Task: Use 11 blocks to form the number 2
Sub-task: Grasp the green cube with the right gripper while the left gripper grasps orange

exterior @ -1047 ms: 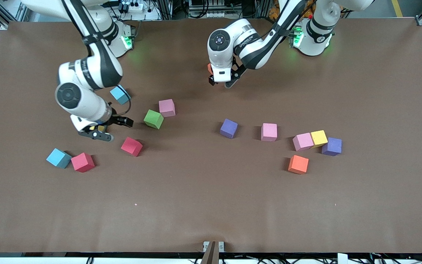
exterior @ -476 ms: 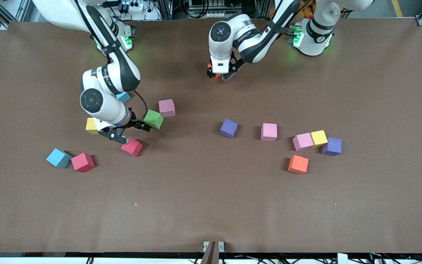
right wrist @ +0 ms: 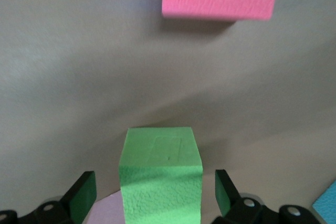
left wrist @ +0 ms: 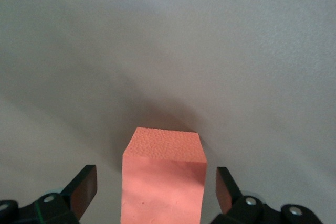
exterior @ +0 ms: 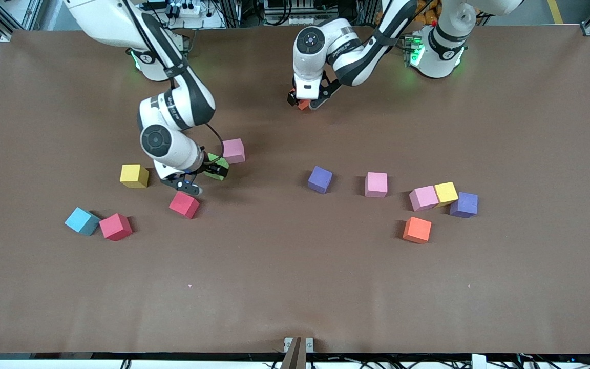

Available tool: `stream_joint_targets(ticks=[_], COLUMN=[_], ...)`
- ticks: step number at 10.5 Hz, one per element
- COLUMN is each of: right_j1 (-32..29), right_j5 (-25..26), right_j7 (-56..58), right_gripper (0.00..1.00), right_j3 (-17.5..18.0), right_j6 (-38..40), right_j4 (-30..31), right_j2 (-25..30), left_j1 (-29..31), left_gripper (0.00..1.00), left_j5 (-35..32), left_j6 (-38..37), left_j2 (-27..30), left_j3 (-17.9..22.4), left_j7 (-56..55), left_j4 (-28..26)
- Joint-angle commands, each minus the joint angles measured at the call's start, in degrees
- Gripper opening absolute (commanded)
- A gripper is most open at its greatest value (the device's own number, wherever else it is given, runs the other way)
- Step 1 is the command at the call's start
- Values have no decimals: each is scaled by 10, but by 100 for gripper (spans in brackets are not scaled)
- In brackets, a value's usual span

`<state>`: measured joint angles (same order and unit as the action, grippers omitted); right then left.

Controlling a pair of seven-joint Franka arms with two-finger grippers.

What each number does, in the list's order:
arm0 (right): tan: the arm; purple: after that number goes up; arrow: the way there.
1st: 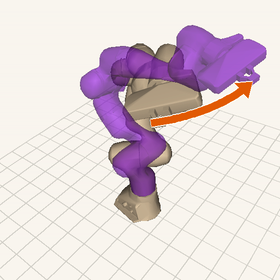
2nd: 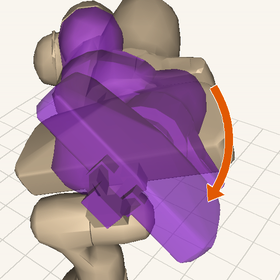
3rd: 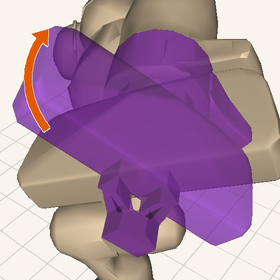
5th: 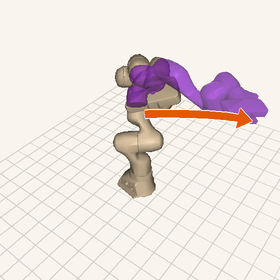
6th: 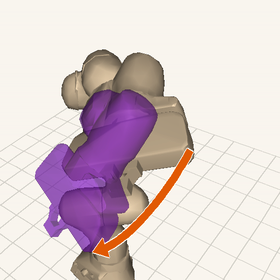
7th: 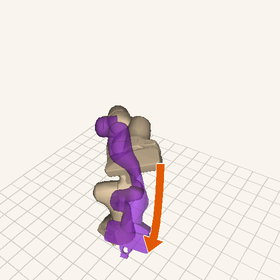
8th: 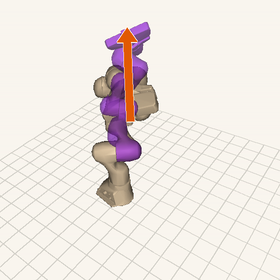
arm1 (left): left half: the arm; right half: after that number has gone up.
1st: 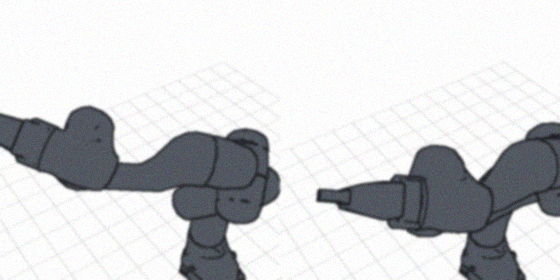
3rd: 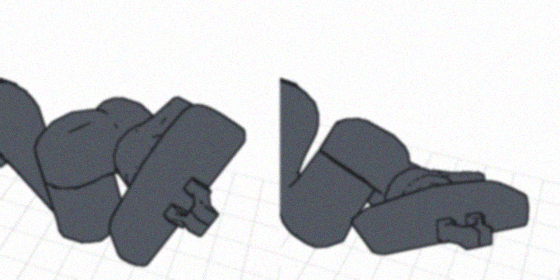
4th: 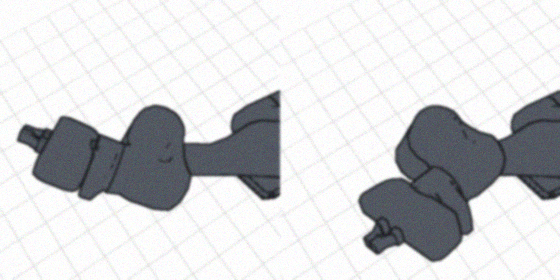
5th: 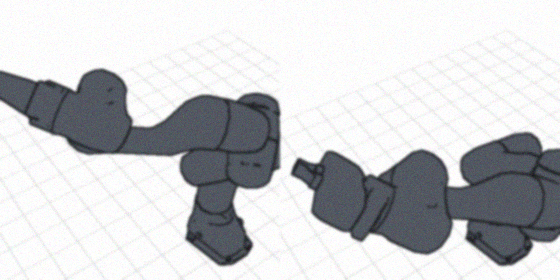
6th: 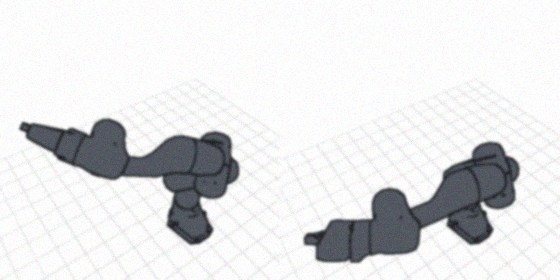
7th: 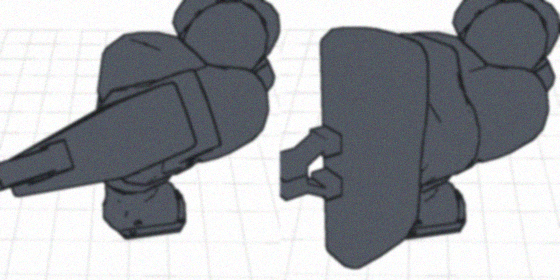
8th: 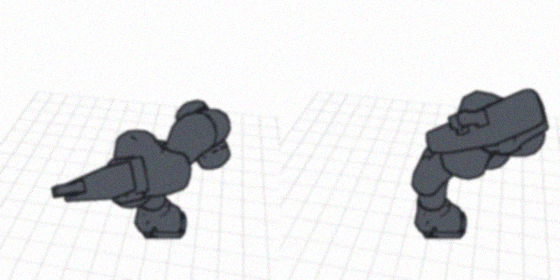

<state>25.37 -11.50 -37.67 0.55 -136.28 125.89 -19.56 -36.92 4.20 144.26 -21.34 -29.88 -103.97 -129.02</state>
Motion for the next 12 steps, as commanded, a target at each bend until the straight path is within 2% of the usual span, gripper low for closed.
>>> stream_joint_targets(ticks=[1,3,4,6,7,8,9,10,12], right_j1=[6,10,13,17,23,28,28,22,-3], right_j5=[-13,-13,-13,-19,-27,-33,-34,-34,-33], right_j7=[1,1,-2,-13,-24,-28,-28,-28,-17], right_gripper=[100,100,100,100,100,62,36,30,30], right_j3=[-3,-3,-3,-3,-3,-3,-3,-3,-4], right_j6=[-34,-40,-56,-64,-66,-73,-78,-77,-69], right_j4=[30,42,51,56,56,56,56,55,52], right_j2=[4,5,4,4,5,5,5,11,24], left_j1=[-7,-10,-10,-10,-5,-3,-3,-4,-10], left_gripper=[100,42,22,0,0,0,0,0,0], left_j5=[6,5,5,3,2,3,3,3,3], left_j6=[29,36,36,36,35,33,31,28,7], left_j2=[-9,-12,-12,-11,-10,-5,-2,-3,-7], left_j3=[-5,-5,-5,-5,-2,8,20,24,44], left_j7=[1,48,70,122,189,249,278,302,387], left_j4=[-4,-2,1,14,16,19,25,32,42])
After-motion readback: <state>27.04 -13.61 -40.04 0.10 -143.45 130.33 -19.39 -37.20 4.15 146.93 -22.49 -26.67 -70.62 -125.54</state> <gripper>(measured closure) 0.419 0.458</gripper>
